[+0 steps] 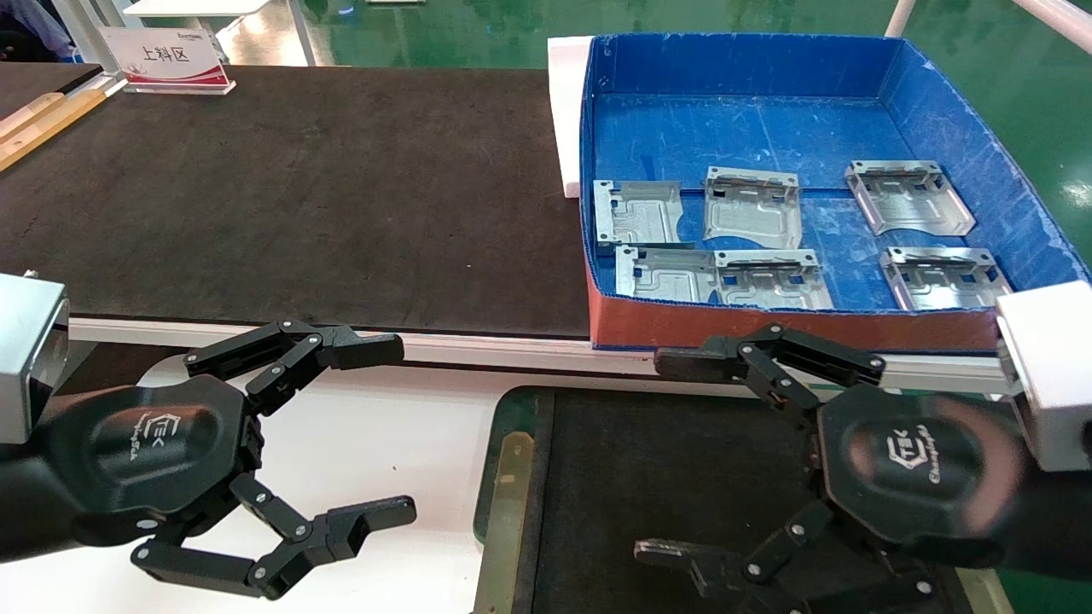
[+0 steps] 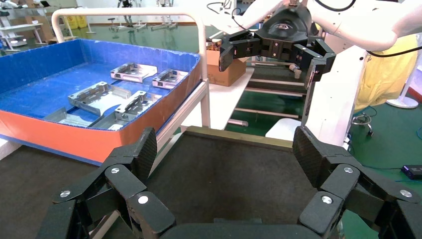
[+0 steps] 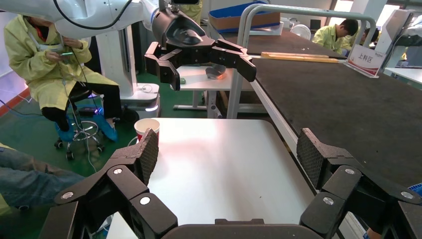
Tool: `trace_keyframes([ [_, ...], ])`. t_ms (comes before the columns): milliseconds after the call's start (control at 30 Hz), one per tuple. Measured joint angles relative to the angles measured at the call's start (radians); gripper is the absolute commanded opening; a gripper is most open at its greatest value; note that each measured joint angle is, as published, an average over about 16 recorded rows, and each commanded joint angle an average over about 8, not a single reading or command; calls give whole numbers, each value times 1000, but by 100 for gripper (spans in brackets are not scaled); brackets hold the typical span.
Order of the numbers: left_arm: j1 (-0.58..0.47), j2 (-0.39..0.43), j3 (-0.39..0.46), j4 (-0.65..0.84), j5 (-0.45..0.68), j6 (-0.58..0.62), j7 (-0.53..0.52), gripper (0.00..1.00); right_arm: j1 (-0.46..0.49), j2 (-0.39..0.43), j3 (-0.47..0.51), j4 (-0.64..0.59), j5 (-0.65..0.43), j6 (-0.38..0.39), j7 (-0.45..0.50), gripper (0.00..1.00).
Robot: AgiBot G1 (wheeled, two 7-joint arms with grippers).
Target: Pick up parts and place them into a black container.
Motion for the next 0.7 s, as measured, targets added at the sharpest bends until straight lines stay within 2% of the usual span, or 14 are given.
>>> trace_keyframes([
  [567,0,0,0,0,0,0,0,99,0,0,0,0,0,0,0,100],
  [700,0,0,0,0,0,0,0,49,0,0,0,0,0,0,0,100],
])
